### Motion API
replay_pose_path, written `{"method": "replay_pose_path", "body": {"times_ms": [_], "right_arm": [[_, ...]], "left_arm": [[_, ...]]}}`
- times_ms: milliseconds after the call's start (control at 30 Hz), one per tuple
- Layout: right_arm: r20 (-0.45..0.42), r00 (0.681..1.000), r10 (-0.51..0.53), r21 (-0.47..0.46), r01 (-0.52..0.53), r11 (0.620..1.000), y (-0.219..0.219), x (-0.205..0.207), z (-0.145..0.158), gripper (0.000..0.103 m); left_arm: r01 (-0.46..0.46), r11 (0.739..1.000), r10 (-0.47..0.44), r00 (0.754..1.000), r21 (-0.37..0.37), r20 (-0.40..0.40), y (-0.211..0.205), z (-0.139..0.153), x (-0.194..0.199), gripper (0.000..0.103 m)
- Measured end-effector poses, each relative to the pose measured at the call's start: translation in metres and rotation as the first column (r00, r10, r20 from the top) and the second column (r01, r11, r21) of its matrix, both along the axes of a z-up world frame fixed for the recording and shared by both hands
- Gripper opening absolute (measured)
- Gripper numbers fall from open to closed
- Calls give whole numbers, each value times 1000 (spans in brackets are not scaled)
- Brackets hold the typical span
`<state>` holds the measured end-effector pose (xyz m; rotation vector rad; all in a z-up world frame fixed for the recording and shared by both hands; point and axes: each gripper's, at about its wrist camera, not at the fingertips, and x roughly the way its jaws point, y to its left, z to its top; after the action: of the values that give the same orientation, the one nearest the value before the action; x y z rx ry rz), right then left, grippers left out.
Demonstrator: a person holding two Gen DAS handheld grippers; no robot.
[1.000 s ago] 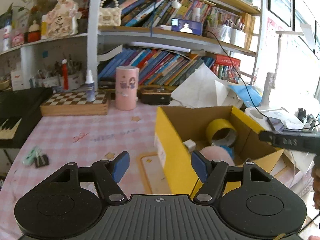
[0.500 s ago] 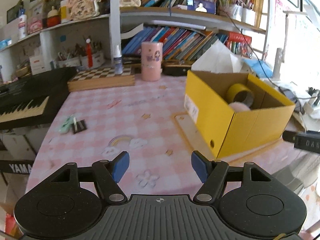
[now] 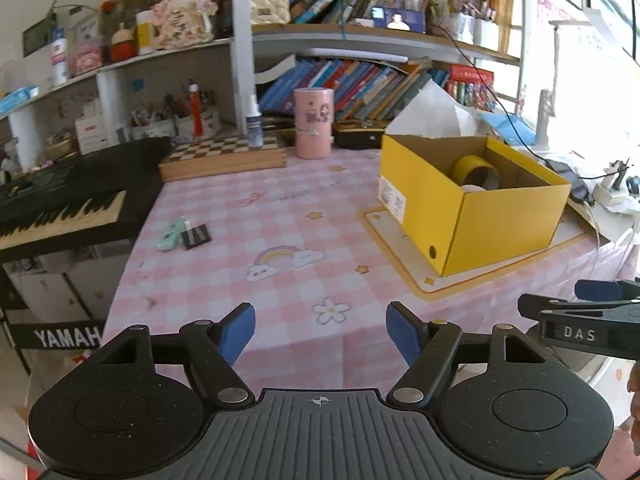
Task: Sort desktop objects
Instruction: 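Withdraw both tools from the box back toward the table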
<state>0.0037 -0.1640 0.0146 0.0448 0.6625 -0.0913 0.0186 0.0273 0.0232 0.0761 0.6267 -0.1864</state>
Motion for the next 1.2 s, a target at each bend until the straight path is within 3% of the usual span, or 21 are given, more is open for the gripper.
{"method": "replay_pose_path", "body": {"times_ms": [300, 467, 567, 967, 1200], "right_arm": [[3, 989, 151, 8, -151, 989, 44, 4, 4, 72], [-7, 979, 203, 25, -203, 979, 64, 7, 3, 71], [18, 966, 257, 39, -258, 965, 77, 9, 6, 71], [19, 923, 385, 6, -385, 923, 121, 15, 11, 71], [34, 914, 405, -12, -405, 914, 136, 19, 17, 70]], "left_arm": [[-132, 991, 132, 991, -19, -29, 45, -5, -16, 74], [-228, 972, 223, 972, -60, -69, 75, -11, -17, 74], [-266, 961, 263, 963, -73, -55, 90, -8, -17, 74], [-238, 969, 239, 971, -60, -4, 102, -2, -12, 74], [-249, 962, 251, 968, -112, -4, 120, -5, -11, 74]]}}
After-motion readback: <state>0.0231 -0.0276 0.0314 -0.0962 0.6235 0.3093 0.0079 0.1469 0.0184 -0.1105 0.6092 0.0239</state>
